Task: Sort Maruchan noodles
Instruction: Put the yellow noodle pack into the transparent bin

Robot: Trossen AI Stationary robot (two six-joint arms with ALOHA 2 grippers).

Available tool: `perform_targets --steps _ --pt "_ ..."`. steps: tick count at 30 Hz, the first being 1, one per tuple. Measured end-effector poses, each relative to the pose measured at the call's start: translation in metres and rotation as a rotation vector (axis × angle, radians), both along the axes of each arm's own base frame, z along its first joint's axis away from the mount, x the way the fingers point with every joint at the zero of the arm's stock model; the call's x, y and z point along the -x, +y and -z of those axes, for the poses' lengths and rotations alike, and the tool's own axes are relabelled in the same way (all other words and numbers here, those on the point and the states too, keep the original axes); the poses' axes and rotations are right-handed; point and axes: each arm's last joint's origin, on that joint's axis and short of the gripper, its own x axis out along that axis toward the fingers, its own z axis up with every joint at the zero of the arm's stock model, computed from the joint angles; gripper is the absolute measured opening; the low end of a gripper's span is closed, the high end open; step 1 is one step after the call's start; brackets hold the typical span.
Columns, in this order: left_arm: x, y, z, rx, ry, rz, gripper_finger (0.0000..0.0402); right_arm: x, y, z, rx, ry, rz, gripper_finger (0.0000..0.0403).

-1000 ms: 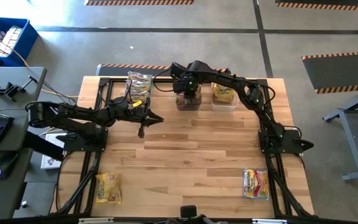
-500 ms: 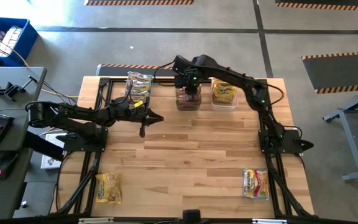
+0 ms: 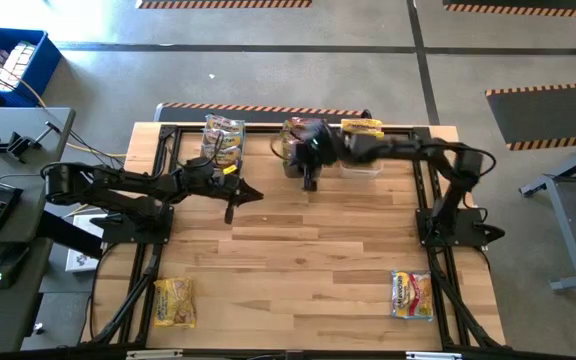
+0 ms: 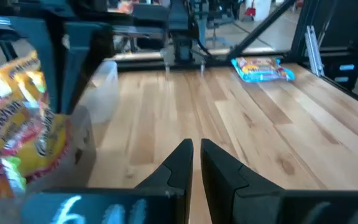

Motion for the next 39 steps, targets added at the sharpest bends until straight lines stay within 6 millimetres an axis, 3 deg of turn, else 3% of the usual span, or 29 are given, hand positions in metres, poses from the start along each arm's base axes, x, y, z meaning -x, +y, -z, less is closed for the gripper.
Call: perform_targets --steps 7,14,20,27,35,39 --pt "-0.016 -0.018 -0.007 0.077 0.2 0.053 0.0011 0.028 0.052 0.052 -0.042 -0.365 0.005 0.0004" --pt "-0.008 -0.06 -0.008 0.244 0.751 -0.018 0.001 0.05 0.079 0.073 -0.052 -0.411 -0.008 0.0004" --pt "0.019 -0.111 -0.02 0.523 1.189 -0.158 0.001 0.052 0.08 0.071 -0.048 -0.423 -0.015 0.0004" --pt "0.049 -0.175 -0.023 0.862 1.533 -0.223 0.0009 0.053 0.08 0.073 -0.042 -0.399 -0.02 0.0004" --pt "0.072 -0.213 -0.01 0.918 1.623 -0.483 0.0009 0.053 0.08 0.072 -0.042 -0.403 -0.02 0.0004" --pt "0.074 -0.227 0.005 0.896 1.627 -0.494 0.0009 0.053 0.08 0.072 -0.042 -0.403 -0.02 0.0004"
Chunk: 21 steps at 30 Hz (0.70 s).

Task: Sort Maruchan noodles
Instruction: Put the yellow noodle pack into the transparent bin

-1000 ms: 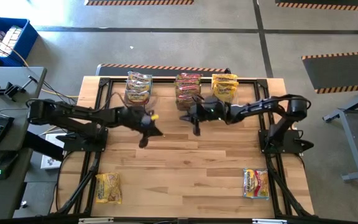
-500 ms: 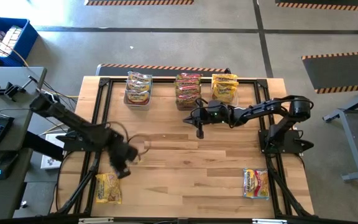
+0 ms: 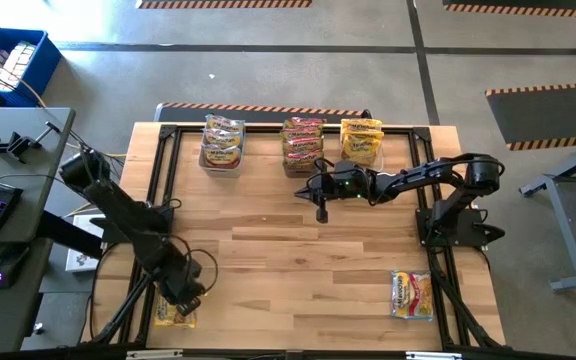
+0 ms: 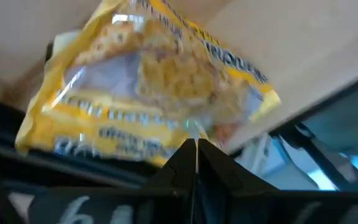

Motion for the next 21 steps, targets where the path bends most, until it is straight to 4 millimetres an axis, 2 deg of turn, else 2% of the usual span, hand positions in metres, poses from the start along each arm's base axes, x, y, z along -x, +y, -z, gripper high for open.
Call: perform_targets --steps 6,11,15,21 --pt "-0.007 -0.005 0.02 -0.116 -0.023 0.021 0.0009 0.0 0.0 0.0 0.0 -0.004 0.0 0.0004" --pt "-0.022 0.003 0.026 -0.169 -0.127 0.071 0.0009 0.0 0.0 -0.001 0.001 -0.008 0.0 0.0004" --pt "-0.042 0.02 0.025 -0.284 -0.305 0.111 0.0009 0.0 0.0 -0.001 0.0 -0.009 0.0 0.0004" --pt "-0.076 0.054 0.027 -0.559 -0.578 0.204 0.0009 0.0 0.0 -0.001 0.0 -0.008 0.0 0.0004"
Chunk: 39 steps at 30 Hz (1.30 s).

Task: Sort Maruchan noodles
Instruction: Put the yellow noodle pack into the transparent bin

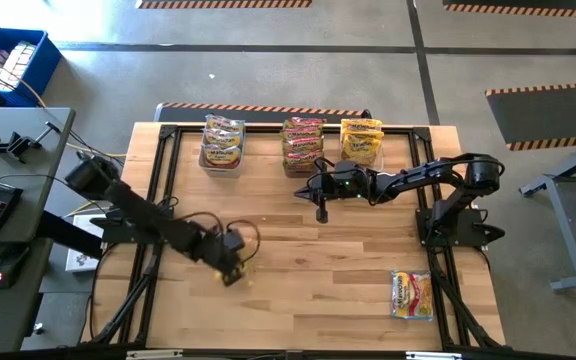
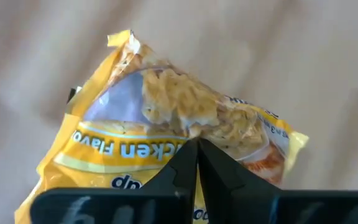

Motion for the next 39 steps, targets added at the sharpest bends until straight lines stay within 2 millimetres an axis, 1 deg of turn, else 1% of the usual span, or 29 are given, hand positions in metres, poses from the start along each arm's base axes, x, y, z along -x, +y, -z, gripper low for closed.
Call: perform_targets --steps 3,5,8,12,14,17,20,23,27,30,32,35,37,39 --pt "-0.014 0.017 -0.002 -0.101 -0.068 0.043 0.0009 0.0 0.0 0.0 0.0 0.0 0.0 0.0004" --pt "-0.019 0.027 -0.003 -0.123 -0.073 0.072 0.0009 0.0 0.0 0.0 0.0 0.0 0.0 0.0004" --pt "-0.018 0.032 -0.013 -0.098 -0.032 0.102 0.0009 0.0 0.0 0.0 -0.001 0.002 0.0 0.0004" --pt "-0.009 0.026 -0.034 0.001 0.003 0.066 0.0015 0.0 0.0 0.001 -0.001 0.007 0.0 0.0004" --pt "0.0 0.02 -0.034 0.042 0.073 0.058 0.0026 0.0 0.0 0.001 -0.002 0.007 0.0 0.0004" --pt "0.014 0.007 -0.033 0.092 0.159 0.045 0.0052 0.0 0.0 0.001 -0.002 0.01 0.0 0.0004" --pt "0.025 -0.005 -0.029 0.081 0.23 0.015 0.0087 0.0 0.0 0.001 -0.002 0.011 0.0 0.0004" --pt "0.031 -0.013 -0.023 0.034 0.249 -0.019 0.0126 0.0 0.0 0.001 -0.003 0.014 0.0 0.0004" --pt "0.029 -0.015 -0.013 -0.073 0.228 -0.051 0.0175 0.0 0.0 0.001 -0.002 0.011 0.0 0.0004" --pt "0.026 -0.015 -0.003 -0.16 0.224 -0.051 0.0201 0.0 0.0 0.001 -0.002 0.011 0.0 0.0004" --pt "0.023 -0.016 0.003 -0.189 0.236 -0.034 0.0212 0.0 0.0 0.001 -0.002 0.012 0.0 0.0004" --pt "0.021 -0.018 0.012 -0.215 0.274 0.026 0.0217 0.0 0.0 0.001 -0.003 0.01 0.0 0.0004" --pt "0.02 -0.019 0.016 -0.232 0.296 0.055 0.021 0.0 0.0 0.001 -0.002 0.01 0.001 0.0004" --pt "0.02 -0.019 0.017 -0.249 0.299 0.078 0.0194 0.0 0.0 0.001 -0.002 0.007 0.0 0.0004"
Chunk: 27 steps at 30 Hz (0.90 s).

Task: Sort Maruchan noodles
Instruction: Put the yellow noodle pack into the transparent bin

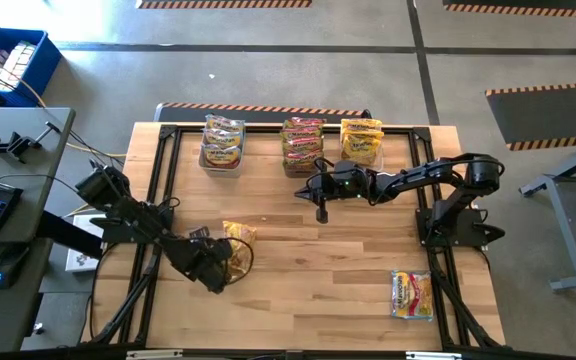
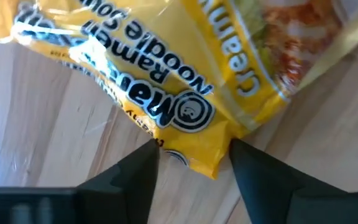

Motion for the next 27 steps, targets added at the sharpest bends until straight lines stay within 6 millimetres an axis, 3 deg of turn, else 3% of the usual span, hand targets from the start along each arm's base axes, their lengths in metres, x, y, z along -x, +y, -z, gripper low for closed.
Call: perform_targets --steps 6,10,14,17,27 --pt "-0.001 0.001 -0.001 -0.067 -0.029 0.102 0.0083 0.0 0.0 0.0 -0.023 -0.006 0.009 0.0004" --pt "0.003 0.012 -0.001 -0.3 -0.03 0.184 0.001 -0.001 0.0 -0.003 -0.058 -0.029 0.023 0.0005" --pt "0.005 0.023 -0.01 -0.576 -0.076 0.225 0.0011 -0.006 -0.001 -0.009 -0.108 -0.039 0.043 0.0024" --pt "0.003 0.029 -0.016 -0.729 -0.105 0.293 0.0003 -0.011 -0.001 -0.015 -0.157 -0.005 0.018 0.0061" --pt "-0.015 0.031 -0.028 -0.943 -0.243 0.363 0.0001 -0.033 0.002 -0.055 -0.299 0.127 -0.24 0.0227"
